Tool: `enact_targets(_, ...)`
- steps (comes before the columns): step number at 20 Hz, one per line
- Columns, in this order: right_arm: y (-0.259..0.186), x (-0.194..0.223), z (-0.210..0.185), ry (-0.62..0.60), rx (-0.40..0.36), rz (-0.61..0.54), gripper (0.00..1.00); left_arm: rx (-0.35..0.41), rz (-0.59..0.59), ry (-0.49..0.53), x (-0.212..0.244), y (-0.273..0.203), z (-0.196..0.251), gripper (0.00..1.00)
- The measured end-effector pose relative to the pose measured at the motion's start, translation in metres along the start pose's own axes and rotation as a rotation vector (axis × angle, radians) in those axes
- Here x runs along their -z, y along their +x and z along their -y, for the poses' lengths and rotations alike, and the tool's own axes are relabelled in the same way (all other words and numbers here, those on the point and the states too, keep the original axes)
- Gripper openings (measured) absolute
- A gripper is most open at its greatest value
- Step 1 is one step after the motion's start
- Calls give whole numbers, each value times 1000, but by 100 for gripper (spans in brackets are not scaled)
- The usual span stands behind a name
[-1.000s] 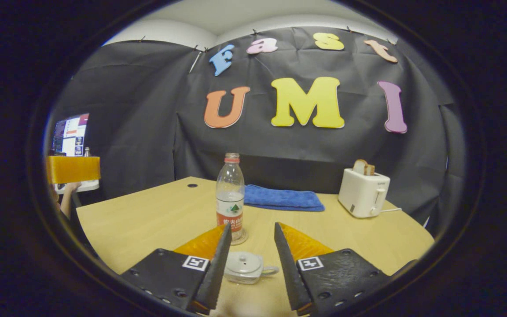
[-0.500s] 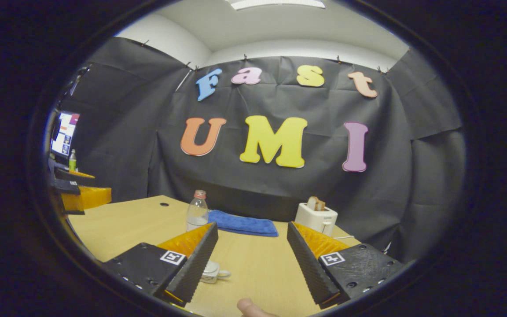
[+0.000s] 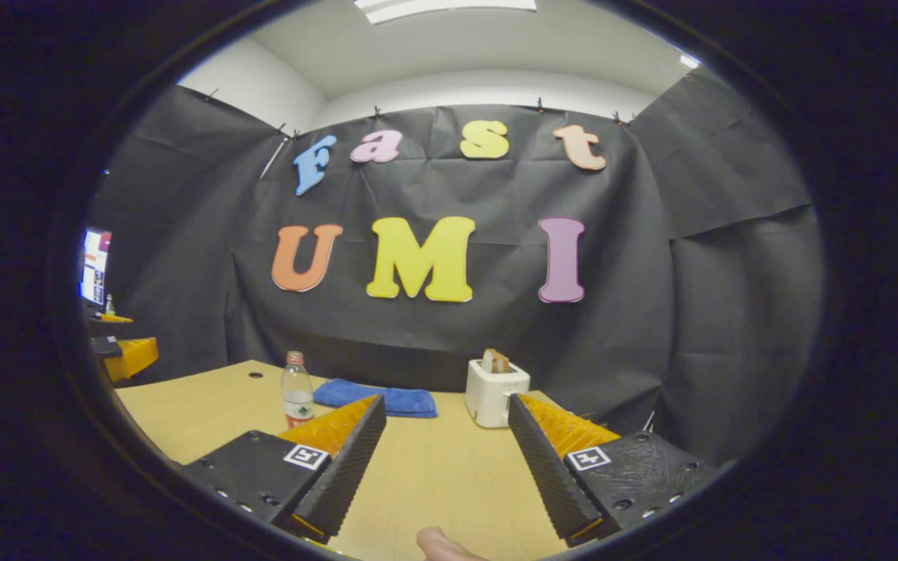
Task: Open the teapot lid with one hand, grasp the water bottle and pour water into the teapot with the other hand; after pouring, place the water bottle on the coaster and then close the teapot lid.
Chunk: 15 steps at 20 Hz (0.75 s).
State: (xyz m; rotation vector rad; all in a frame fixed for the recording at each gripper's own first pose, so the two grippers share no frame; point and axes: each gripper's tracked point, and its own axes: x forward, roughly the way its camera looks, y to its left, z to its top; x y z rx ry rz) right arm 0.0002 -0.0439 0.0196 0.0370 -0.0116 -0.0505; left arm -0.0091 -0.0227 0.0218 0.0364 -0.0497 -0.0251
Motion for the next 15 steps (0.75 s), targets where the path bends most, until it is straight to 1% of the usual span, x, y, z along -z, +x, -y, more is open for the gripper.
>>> enact_targets(2,0,8,6,10,-9,-29,95,9,-1,-4,2,-1,8,97)
enact_targets(5,2,5,11,3,-18,-18,95,7,-25,11,13,6,13,96)
enact_targets(8,4,11,7,-17,-27,-23,97,10,-46,24,22,13,18,97)
enact_targets(11,6,11,6,-39,-23,-21,97,29,-61,11,28,23,20,97)
enact_targets(12,6,11,6,-41,-21,-18,95,29,-57,4,27,22,18,97)
enact_targets(15,6,12,6,-36,-22,-20,95,8,-38,-22,22,22,11,97)
